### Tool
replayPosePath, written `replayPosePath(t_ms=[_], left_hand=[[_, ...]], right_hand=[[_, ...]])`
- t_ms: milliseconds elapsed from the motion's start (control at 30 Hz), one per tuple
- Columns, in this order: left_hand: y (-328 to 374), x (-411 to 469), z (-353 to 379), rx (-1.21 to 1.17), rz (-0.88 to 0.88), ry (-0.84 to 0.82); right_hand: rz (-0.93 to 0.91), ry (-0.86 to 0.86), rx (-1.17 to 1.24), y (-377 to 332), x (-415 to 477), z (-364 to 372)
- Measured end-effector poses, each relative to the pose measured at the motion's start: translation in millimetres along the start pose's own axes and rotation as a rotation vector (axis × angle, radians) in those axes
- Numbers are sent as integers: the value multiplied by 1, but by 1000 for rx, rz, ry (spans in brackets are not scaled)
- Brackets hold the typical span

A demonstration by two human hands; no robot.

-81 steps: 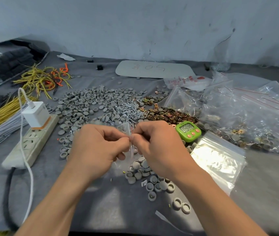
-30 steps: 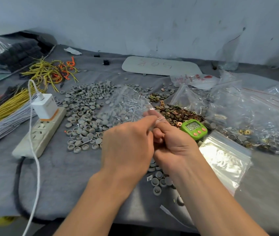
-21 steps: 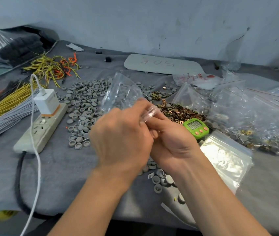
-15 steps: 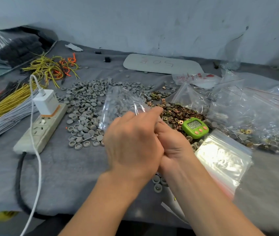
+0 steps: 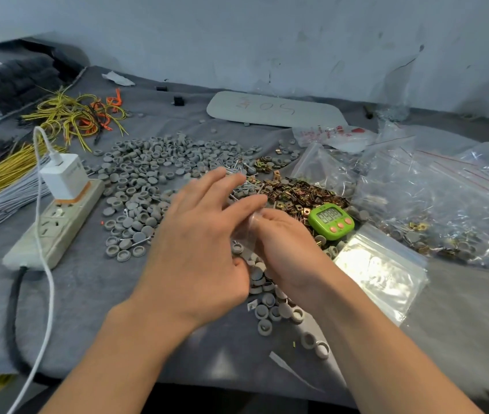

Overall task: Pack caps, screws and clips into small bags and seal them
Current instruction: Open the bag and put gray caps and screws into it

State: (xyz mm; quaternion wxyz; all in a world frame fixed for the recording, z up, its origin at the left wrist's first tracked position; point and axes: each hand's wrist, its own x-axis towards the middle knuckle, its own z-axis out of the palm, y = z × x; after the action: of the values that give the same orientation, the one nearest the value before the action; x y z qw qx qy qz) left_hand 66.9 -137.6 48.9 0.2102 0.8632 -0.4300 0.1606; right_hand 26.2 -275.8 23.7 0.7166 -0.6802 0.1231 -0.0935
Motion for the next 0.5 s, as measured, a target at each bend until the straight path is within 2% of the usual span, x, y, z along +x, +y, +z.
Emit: replayPosePath(t_ms=[133,200,300,367,433,500], left_hand=[[0,4,6,141,46,-134],[2,5,10,149,57,-94],[1,6,15,110,25,52],[-4,6,17,99,-47,129],[-13,6,17,95,-122,172],[-22,6,16,48,-193,149]], right_hand=[[35,-100,272,-6,-5,0],[62,-149,274,-7,-8,0],[38,-125,142,-12,-12,-3],[-27,22,-76,-16,-14,-14],[-128,258,-555,-21,-16,-27],[-83,296,-944,-22,-20,-36]])
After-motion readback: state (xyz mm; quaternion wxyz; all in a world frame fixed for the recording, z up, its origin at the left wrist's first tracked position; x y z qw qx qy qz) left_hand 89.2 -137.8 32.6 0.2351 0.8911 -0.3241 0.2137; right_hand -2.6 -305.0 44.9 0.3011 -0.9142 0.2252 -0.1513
